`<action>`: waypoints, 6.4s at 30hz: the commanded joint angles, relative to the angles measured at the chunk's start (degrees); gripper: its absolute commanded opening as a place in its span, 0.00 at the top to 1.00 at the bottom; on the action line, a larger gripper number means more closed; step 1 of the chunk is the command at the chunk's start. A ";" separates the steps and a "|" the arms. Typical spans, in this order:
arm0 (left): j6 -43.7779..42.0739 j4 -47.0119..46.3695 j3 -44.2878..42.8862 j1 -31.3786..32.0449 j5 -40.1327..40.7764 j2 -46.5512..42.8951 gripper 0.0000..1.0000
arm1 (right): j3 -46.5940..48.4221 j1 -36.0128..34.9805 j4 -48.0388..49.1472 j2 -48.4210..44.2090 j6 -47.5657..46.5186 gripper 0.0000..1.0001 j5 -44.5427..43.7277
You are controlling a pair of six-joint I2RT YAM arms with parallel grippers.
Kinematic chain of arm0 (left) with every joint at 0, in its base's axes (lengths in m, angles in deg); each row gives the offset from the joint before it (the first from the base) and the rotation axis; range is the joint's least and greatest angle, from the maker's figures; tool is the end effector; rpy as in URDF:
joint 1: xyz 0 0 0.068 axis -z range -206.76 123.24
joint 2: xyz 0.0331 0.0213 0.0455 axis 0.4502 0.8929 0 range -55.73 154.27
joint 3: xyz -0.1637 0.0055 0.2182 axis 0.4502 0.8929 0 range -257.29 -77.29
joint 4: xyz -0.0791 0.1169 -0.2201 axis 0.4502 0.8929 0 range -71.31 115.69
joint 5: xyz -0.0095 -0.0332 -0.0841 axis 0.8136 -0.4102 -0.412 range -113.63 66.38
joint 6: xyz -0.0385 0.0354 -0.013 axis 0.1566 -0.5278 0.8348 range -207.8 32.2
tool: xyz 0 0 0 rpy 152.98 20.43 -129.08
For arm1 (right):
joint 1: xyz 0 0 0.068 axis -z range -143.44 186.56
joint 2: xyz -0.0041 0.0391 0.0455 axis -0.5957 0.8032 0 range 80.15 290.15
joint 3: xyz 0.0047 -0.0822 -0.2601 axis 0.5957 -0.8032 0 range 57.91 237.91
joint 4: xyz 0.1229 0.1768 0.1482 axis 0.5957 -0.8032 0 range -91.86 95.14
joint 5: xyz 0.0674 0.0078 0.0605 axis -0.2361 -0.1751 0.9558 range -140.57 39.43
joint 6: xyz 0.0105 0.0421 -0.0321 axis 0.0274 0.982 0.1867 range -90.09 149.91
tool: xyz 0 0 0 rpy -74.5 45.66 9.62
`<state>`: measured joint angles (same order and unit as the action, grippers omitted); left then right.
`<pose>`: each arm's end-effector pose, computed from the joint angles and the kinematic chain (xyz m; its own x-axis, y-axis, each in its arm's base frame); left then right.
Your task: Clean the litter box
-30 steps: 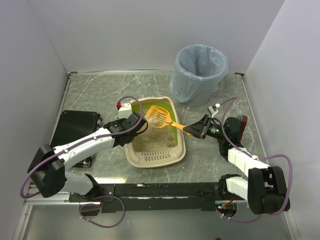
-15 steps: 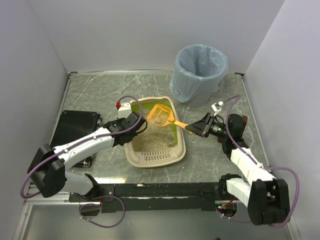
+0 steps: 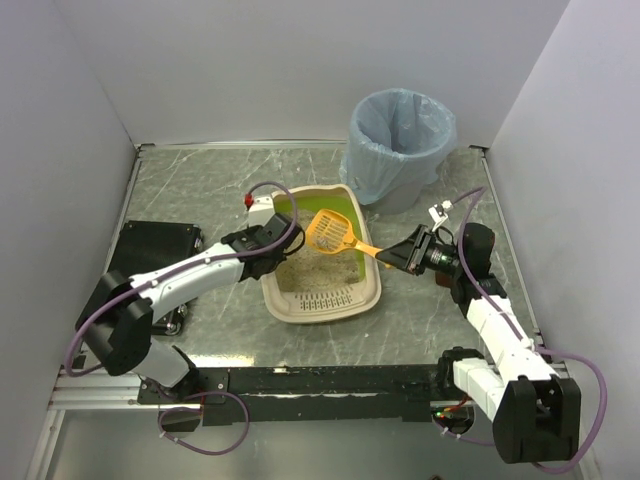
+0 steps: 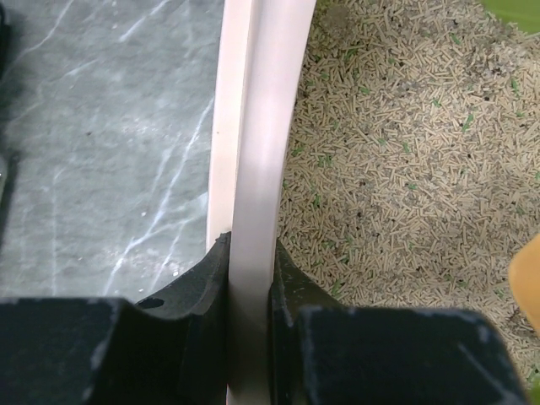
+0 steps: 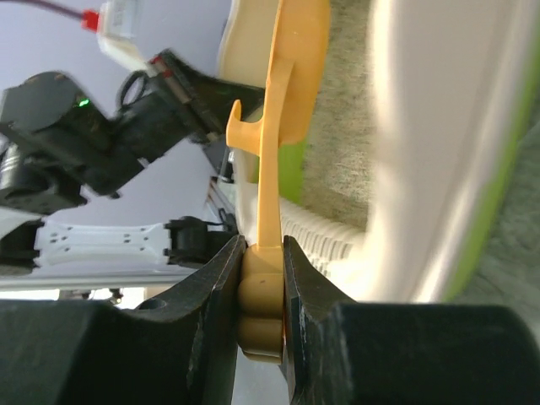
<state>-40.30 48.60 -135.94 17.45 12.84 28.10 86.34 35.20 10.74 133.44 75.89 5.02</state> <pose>0.2281 -0.1924 0.2420 -0.6308 -0.2135 -0.7460 -0.2193 0.9713 -0.0926 0.1977 0.0341 0.2456 -0.7987 0.3874 -0.4603 -0.3133 0.3854 0.8679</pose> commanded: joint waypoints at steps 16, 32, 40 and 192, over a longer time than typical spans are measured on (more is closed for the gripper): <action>7.51 -10.23 -16.58 -0.61 -0.17 5.37 0.99 | 12.26 3.12 -8.15 0.58 2.36 1.00 1.01; 8.22 -11.28 -14.82 -0.61 -0.96 4.59 0.99 | 22.36 6.28 -5.97 1.81 7.02 1.00 -3.21; 8.22 -11.01 -14.91 -0.70 -2.36 4.85 0.99 | 29.75 16.03 1.95 9.01 16.16 1.00 -0.14; 13.41 -11.10 -8.06 -0.17 1.41 2.21 0.99 | 2.17 -13.31 9.08 11.83 7.03 1.00 -2.42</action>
<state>-29.37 51.58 -142.48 17.56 14.74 35.49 89.64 20.77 17.91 148.22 85.05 -5.62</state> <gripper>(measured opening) 0.212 0.278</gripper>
